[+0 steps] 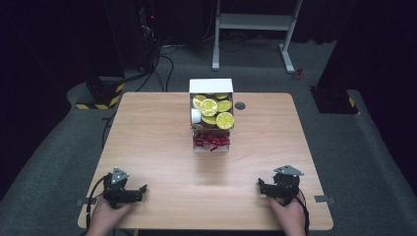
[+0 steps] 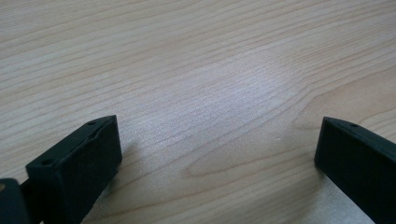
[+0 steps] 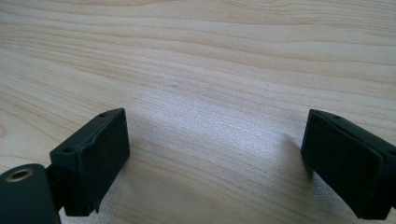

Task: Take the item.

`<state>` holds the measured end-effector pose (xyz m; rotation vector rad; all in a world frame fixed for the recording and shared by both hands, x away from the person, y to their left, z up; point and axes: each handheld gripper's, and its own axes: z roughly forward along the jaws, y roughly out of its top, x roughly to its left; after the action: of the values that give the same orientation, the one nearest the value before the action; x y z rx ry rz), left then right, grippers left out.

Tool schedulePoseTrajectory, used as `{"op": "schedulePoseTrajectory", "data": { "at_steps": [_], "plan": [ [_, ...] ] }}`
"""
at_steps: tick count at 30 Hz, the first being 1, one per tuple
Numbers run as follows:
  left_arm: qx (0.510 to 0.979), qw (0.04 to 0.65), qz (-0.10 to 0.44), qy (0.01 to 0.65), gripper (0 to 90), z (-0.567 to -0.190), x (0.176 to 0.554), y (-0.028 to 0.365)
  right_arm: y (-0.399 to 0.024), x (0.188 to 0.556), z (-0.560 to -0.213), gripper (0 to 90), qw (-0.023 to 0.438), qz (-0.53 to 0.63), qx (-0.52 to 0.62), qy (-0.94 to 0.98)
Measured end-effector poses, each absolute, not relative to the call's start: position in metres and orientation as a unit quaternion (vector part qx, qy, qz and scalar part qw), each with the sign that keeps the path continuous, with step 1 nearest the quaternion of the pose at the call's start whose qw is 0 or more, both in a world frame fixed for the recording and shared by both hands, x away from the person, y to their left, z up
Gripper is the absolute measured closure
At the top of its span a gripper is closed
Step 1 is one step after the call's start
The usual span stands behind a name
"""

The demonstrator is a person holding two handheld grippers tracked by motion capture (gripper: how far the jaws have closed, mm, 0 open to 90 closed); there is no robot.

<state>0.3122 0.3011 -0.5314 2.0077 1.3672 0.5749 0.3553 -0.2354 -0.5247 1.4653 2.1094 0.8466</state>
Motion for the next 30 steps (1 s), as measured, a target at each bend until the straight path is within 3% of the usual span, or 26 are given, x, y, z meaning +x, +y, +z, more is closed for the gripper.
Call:
{"op": "schedulePoseTrajectory", "data": {
  "at_steps": [30],
  "plan": [
    [0.761,0.314,0.221,0.522,0.3,-0.5315,0.3101,0.2996,-0.2381,0.3543,-0.5245,7.7,0.211,0.309,0.517,0.770]
  ]
}}
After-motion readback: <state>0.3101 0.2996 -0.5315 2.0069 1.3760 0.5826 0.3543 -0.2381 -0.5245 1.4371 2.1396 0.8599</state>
